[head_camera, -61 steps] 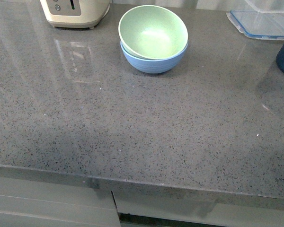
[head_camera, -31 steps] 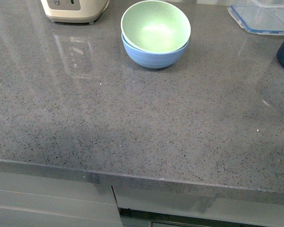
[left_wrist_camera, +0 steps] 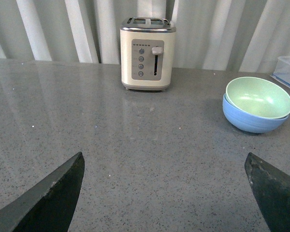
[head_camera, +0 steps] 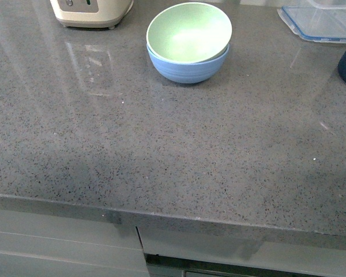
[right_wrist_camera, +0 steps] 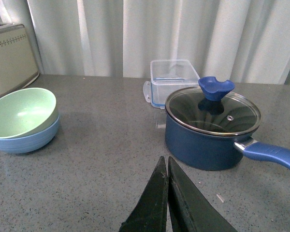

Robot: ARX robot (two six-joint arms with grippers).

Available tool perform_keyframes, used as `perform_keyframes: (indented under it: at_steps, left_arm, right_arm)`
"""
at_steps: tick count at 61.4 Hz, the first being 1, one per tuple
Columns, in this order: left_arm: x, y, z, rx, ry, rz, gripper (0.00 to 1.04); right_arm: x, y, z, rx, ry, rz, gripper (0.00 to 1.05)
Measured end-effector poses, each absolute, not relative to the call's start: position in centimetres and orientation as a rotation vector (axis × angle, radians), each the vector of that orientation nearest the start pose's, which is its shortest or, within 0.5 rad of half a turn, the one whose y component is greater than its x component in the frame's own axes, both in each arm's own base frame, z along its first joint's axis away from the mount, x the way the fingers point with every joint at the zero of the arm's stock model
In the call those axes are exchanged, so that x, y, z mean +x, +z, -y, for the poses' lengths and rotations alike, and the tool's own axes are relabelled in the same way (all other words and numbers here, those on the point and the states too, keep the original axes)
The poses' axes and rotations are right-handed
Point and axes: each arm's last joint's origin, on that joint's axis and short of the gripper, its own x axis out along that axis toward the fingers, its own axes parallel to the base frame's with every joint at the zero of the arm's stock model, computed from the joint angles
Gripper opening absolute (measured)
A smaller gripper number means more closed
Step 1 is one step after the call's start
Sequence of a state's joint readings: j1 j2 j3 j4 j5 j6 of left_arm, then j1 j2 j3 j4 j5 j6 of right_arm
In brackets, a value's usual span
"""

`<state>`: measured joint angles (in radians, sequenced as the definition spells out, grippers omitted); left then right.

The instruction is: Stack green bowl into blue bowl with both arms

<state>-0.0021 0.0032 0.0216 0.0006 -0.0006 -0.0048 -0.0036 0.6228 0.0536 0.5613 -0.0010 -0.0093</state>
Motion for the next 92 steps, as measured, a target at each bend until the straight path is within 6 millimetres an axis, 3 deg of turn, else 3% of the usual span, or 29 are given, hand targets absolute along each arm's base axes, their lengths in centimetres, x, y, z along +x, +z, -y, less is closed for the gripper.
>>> perform_keyframes:
  at_steps: [11, 65, 73, 88, 92]
  left_arm:
    - [9.7, 17.1, 0.0, -0.005, -0.002, 0.019, 0.98]
    - [9.7, 17.1, 0.0, -0.005, -0.002, 0.019, 0.98]
    - [9.7, 17.1, 0.0, -0.005, -0.002, 0.018, 0.98]
    - [9.7, 17.1, 0.0, -0.005, -0.002, 0.019, 0.98]
    - [9.7, 17.1, 0.0, -0.005, -0.002, 0.019, 0.98]
  right_arm:
    - [13.3, 16.5, 0.0, -0.009, -0.002, -0.009, 0.01]
    - [10.8, 16.8, 0.0, -0.009, -0.002, 0.009, 0.01]
    - [9.8, 16.5, 0.0, -0.010, -0.002, 0.005, 0.01]
    - [9.8, 16.5, 0.0, -0.010, -0.001, 0.003, 0.01]
    - [9.8, 16.5, 0.0, -0.010, -0.002, 0.002, 0.09]
